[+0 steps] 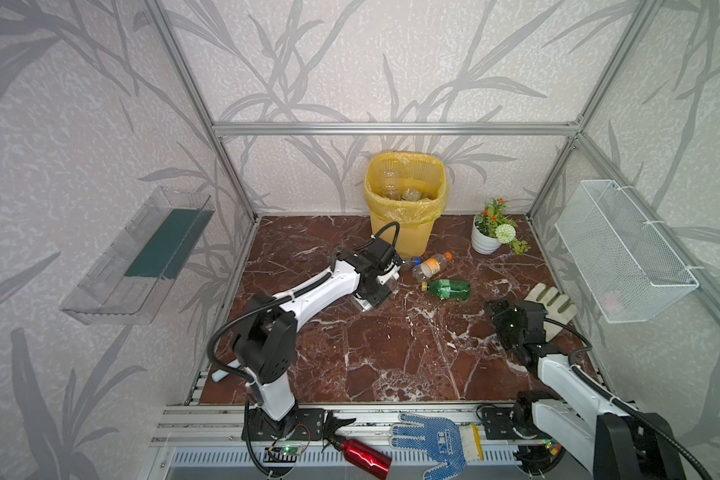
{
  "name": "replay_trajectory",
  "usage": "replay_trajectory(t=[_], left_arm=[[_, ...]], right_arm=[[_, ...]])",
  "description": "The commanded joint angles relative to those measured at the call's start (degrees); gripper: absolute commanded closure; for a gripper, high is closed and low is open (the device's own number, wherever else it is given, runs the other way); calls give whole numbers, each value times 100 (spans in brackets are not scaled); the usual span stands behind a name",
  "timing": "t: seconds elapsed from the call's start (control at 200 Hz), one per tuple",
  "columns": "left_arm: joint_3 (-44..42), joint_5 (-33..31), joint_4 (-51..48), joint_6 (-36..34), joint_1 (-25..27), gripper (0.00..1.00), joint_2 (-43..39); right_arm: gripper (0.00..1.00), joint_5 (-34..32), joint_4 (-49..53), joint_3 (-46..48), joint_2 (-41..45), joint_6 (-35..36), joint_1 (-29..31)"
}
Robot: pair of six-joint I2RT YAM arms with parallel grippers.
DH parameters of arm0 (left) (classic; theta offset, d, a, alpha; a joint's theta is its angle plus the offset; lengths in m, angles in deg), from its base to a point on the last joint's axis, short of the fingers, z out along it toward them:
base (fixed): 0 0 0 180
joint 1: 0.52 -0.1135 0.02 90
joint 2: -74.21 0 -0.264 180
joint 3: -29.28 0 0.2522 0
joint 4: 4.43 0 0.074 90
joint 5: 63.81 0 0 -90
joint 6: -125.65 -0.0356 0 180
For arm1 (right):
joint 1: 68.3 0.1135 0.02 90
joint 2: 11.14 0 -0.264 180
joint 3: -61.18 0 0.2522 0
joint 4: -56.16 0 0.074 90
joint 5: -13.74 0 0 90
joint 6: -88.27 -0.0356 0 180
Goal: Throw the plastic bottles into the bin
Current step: 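Lift the white-capped bottle with the left gripper and drop it into the bin, then draw the left gripper back while the right gripper reaches the green soda bottle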
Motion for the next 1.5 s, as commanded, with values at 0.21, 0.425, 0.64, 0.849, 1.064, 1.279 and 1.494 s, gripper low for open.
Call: replay_trajectory(t=[0.21,0.425,0.64,0.849,1.064,1.279,1.494], left_arm=[[406,-542,3971,502,-913,55,-2911],[1506,-140,4570,1194,-980,54,-1586],[4754,1023,2942,2648,-920,45,1569],[6575,895,2901,2694,-695,10,2303],[4464,837,4063,2454,-568,1,793],[2229,363,4724,2367,-628,1,-597],[114,-94,4899,2362,-709,1,-1719]], right_arm=[[2,274,-525,-30,-445,161,-103],[3,580,-893,-94,-751,47,-103],[3,831,-848,-201,-684,86,-103],[2,613,-455,-157,-73,248,-130],[3,623,-459,-73,-62,241,-134],[3,961,-458,-284,-346,179,-139],[4,1004,-160,-698,-724,0,84]])
